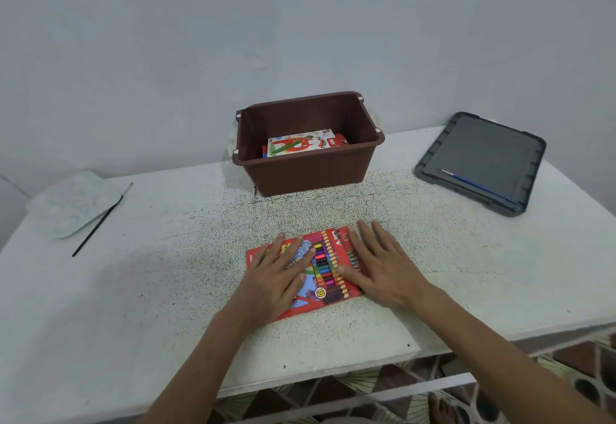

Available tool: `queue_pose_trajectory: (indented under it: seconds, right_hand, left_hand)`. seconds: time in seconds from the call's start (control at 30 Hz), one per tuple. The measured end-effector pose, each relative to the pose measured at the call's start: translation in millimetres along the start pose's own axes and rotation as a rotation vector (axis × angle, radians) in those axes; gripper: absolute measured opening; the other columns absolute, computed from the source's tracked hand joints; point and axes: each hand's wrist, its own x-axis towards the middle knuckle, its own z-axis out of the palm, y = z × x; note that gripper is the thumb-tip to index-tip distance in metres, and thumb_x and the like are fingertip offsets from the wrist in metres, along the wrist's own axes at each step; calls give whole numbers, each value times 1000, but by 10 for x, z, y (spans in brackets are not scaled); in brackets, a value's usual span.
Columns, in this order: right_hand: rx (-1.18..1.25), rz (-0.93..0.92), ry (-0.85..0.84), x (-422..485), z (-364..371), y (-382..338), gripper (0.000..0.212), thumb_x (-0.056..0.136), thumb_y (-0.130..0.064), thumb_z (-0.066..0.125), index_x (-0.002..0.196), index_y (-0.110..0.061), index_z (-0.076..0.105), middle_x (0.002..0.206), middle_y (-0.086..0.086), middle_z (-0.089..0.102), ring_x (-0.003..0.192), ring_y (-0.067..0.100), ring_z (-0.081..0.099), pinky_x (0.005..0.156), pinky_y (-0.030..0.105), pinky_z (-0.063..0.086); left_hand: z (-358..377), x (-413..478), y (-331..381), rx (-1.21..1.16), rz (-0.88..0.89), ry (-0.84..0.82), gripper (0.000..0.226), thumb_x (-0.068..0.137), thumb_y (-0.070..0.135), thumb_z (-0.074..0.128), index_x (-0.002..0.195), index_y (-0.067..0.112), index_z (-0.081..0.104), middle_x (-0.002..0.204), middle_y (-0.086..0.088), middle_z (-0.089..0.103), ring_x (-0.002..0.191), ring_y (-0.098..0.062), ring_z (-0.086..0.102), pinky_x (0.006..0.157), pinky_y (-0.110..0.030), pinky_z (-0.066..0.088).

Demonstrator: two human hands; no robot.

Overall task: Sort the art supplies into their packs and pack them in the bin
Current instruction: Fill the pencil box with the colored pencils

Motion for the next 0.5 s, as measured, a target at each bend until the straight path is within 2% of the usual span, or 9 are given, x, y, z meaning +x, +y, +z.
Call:
queue_pose_trajectory:
  seconds: [0.1,0.27,0.5]
  right_hand:
    - [-47,-13,-7,-61,34,28,99,80,-87,5,152,-24,-19,160,2,-23,144,21,-30,116,37,-16]
    - [-73,5,12,-80,102,-105,105,76,-90,2,152,-21,-21,160,5,-23,144,24,-30,120,44,-13]
    - [-58,10,8,-117,80,-96,104,75,-92,4,151,-26,-24,159,6,-24,144,26,-30,121,44,-11]
  left_hand:
    - [-7,-2,0,20,3,4,52,105,48,17,155,31,20,161,1,17,150,-26,10,117,-50,11]
    - [-3,14,6,36,6,-14,54,105,49,15,155,29,22,161,0,19,149,-28,13,116,-51,15]
    - [6,11,47,19,-16,-32,67,98,67,15,156,32,11,164,3,1,150,-21,-7,120,-45,0]
